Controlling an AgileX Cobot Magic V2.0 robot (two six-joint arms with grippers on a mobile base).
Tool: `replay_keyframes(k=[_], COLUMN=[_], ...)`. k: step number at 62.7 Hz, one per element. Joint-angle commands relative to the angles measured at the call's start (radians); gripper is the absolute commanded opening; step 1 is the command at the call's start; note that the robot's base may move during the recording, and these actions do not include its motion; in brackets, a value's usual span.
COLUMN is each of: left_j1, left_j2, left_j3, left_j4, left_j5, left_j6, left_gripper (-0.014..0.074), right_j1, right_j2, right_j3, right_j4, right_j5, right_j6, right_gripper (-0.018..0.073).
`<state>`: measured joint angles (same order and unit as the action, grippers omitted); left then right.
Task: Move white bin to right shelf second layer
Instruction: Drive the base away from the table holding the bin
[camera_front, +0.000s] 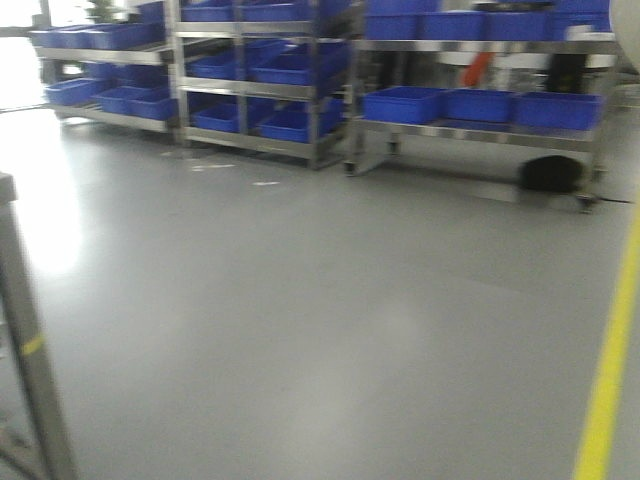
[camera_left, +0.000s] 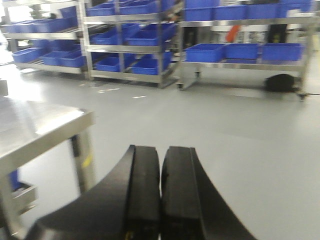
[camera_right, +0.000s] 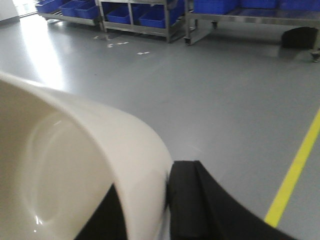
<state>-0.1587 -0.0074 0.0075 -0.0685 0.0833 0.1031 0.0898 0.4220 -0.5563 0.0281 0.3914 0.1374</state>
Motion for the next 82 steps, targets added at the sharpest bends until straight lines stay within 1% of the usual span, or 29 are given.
replay_keyframes(k=[1, 82], left_j1=[-0.003, -0.003], left_j2=[-0.014, -0.014], left_j3=[0.037, 0.037], left_j4=[-0.005, -0.005], left_j5=[-0.083, -0.083], left_j6=[-0.004, -0.004], left_gripper=[0.0085, 0.0085], right_j1=[-0.008, -0.008], right_j2=[0.003, 0.003], right_j3=[-0.031, -0.031], right_j4=[0.001, 0.001], right_j5=[-0.102, -0.102], right_j6=[-0.004, -0.004], right_gripper=[0.0057, 0.0057])
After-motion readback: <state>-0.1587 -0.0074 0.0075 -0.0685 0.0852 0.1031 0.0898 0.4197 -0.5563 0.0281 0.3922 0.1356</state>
